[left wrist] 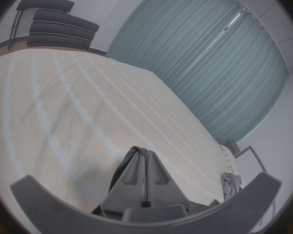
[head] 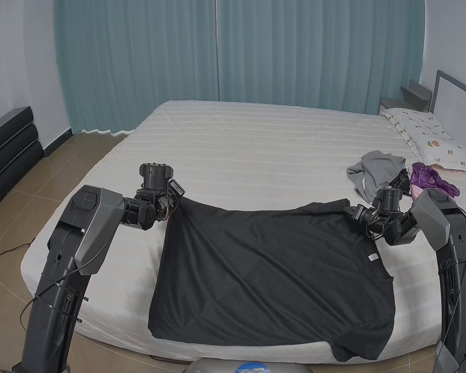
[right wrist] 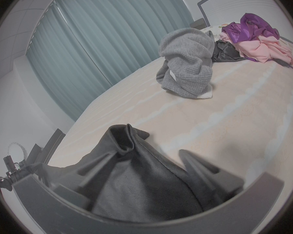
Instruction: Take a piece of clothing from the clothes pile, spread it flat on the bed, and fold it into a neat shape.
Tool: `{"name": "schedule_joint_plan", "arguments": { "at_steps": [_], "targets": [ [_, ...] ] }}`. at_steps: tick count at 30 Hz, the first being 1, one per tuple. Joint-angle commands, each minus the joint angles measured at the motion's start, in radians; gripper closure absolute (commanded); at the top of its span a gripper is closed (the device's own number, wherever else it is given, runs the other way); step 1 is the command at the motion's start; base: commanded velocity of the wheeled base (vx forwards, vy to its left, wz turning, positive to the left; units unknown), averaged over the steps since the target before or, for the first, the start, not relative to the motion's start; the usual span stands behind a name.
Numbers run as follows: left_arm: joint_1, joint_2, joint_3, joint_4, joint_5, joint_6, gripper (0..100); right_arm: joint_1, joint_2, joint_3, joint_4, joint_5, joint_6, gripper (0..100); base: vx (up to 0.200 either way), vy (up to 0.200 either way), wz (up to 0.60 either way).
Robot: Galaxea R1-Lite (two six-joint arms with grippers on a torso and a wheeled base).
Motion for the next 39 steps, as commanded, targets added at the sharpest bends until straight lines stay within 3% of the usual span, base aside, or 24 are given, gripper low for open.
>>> {"name": "schedule_joint_plan", "arguments": {
  "at_steps": [1,8,12,19,39],
  "targets": [
    [-0.001,0.001,0.000,-0.001,0.003,0.000,100,-0.001,0.021,-0.007,-0.003,0.001,-0.001,100,0.000,0.000,0.00],
    [0.001,0.001,0.000,-0.004,0.007,0.000,100,-0.010,0.021,-0.028,-0.008,-0.006,0.009,100,0.000,0.000,0.00],
    [0.006,0.001,0.000,-0.010,0.013,0.003,100,-0.027,0.021,-0.065,-0.034,-0.047,0.015,100,0.000,0.000,0.00],
    [0.009,0.000,0.000,-0.013,0.018,0.006,100,-0.053,0.004,-0.114,-0.077,-0.065,0.084,100,0.000,0.000,0.00],
    [0.009,-0.002,0.000,-0.088,0.007,0.030,100,-0.038,0.018,-0.168,-0.134,-0.124,0.081,100,0.000,0.000,0.00]
  ]
}}
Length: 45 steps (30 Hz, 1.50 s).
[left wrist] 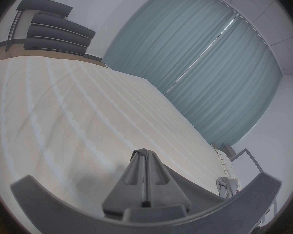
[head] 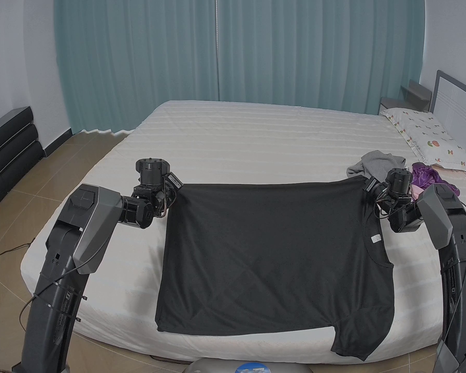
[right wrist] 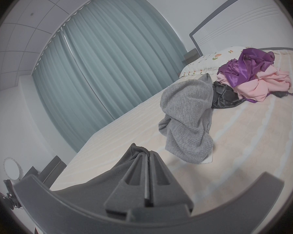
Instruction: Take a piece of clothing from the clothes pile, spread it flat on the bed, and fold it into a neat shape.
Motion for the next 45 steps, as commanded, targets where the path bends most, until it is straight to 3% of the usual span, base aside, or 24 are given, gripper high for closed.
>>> {"name": "schedule_joint_plan", "arguments": {
  "at_steps": [1,22,45],
  "targets": [
    [-0.003,0.012,0.000,-0.004,-0.003,0.005,100,0.002,0.020,-0.005,-0.001,-0.004,-0.001,100,0.000,0.000,0.00],
    [0.001,-0.047,0.000,-0.057,-0.003,0.008,100,0.016,-0.032,-0.045,-0.039,-0.053,-0.001,100,0.000,0.000,0.00],
    [-0.010,0.082,0.000,-0.061,-0.006,0.049,100,0.028,0.133,-0.033,-0.033,-0.056,-0.005,100,0.000,0.000,0.00]
  ]
}}
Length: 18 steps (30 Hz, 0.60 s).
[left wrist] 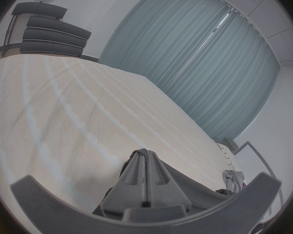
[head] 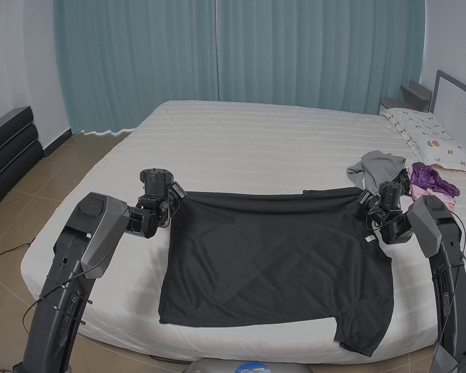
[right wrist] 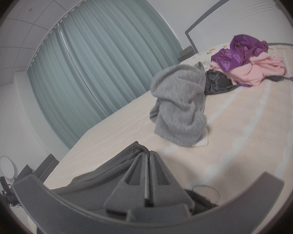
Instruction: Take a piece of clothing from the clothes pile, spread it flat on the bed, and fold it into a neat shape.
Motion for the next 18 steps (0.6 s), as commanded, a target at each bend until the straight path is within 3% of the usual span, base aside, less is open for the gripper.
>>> {"name": "schedule_joint_plan", "arguments": {
  "at_steps": [1,2,3,9,18],
  "targets": [
    [-0.001,0.030,0.000,-0.001,0.001,0.000,100,0.008,0.036,0.006,0.000,0.000,-0.002,100,0.000,0.000,0.00],
    [-0.001,0.032,0.000,-0.001,0.001,0.000,100,0.010,0.039,0.006,0.000,0.000,-0.002,0,0.000,0.000,0.00],
    [-0.001,0.033,0.000,-0.001,0.001,0.000,0,0.010,0.041,0.006,0.000,0.000,-0.002,0,0.000,0.000,0.00],
    [-0.001,0.032,0.000,-0.002,0.002,0.000,0,0.010,0.021,0.025,0.003,0.000,0.001,0,0.000,0.000,0.00],
    [0.028,-0.094,0.070,0.035,0.028,-0.029,0,-0.015,-0.266,0.364,-0.043,0.075,0.049,0,0.000,0.000,0.00]
  ]
}}
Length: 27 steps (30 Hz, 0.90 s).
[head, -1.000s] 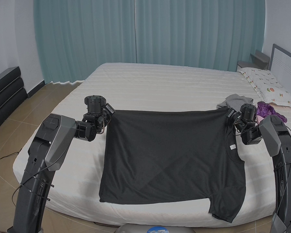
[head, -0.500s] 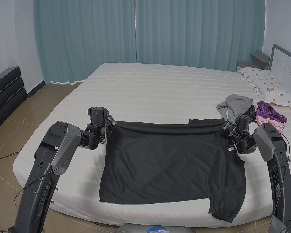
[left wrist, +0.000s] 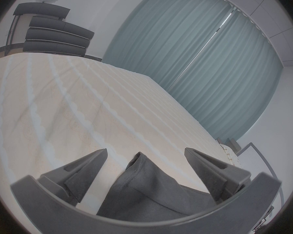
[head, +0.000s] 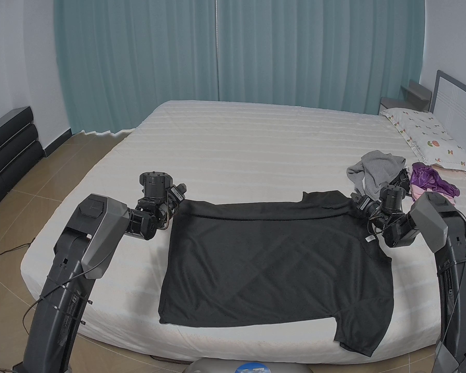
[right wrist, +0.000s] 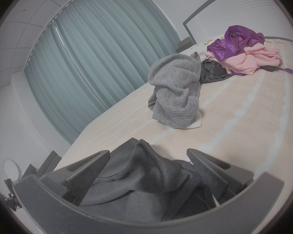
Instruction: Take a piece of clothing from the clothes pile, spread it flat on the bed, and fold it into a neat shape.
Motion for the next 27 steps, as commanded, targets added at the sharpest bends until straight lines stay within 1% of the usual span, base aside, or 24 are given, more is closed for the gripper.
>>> {"name": "schedule_joint_plan", "arguments": {
  "at_steps": [1,6,7,11,12,13,14,15,16,18,20,21,22,23,27],
  "targets": [
    [0.027,-0.137,0.100,0.036,0.013,-0.033,0,-0.018,-0.227,0.254,-0.037,0.046,0.032,0,0.000,0.000,0.00],
    [0.042,-0.292,0.306,0.022,-0.003,-0.039,0,-0.025,-0.363,0.501,-0.131,0.094,0.045,0,0.000,0.000,0.00],
    [0.042,-0.350,0.384,0.024,-0.017,-0.039,0,-0.025,-0.399,0.585,-0.163,0.101,0.037,0,0.000,0.000,0.00],
    [0.034,-0.509,0.638,0.005,-0.084,-0.043,0,-0.025,-0.495,0.796,-0.231,0.114,0.048,0,0.000,0.000,0.00],
    [0.031,-0.549,0.710,-0.010,-0.109,-0.050,0,-0.028,-0.526,0.851,-0.237,0.131,0.049,0,0.000,0.000,0.00],
    [0.030,-0.566,0.737,-0.019,-0.119,-0.053,0,-0.028,-0.540,0.875,-0.237,0.140,0.049,0,0.000,0.000,0.00],
    [0.028,-0.614,0.816,-0.051,-0.152,-0.069,0,-0.037,-0.586,0.947,-0.238,0.172,0.048,0,0.000,0.000,0.00],
    [0.027,-0.632,0.847,-0.064,-0.161,-0.077,0,-0.040,-0.603,0.978,-0.238,0.184,0.048,0,0.000,0.000,0.00],
    [0.023,-0.673,0.919,-0.087,-0.172,-0.099,0,-0.041,-0.646,1.052,-0.241,0.206,0.048,0,0.000,0.000,0.00],
    [0.007,-0.723,1.011,-0.104,-0.175,-0.106,0,-0.040,-0.687,1.145,-0.243,0.221,0.049,0,0.000,0.000,0.00],
    [0.002,-0.766,1.091,-0.121,-0.175,-0.108,0,-0.038,-0.699,1.230,-0.249,0.223,0.046,0,0.000,0.000,0.00],
    [0.000,-0.769,1.097,-0.124,-0.176,-0.109,0,-0.038,-0.699,1.234,-0.249,0.223,0.046,0,0.000,0.000,0.00],
    [-0.007,-0.801,1.152,-0.144,-0.176,-0.120,0,-0.038,-0.692,1.299,-0.283,0.221,0.048,0,0.000,0.000,0.00],
    [-0.009,-0.818,1.178,-0.148,-0.175,-0.137,0,-0.043,-0.690,1.329,-0.313,0.227,0.054,0,0.000,0.000,0.00],
    [-0.052,-0.864,1.284,-0.154,-0.173,-0.165,0,-0.035,-0.673,1.449,-0.441,0.270,0.143,0,0.000,0.000,0.00]
  ]
}}
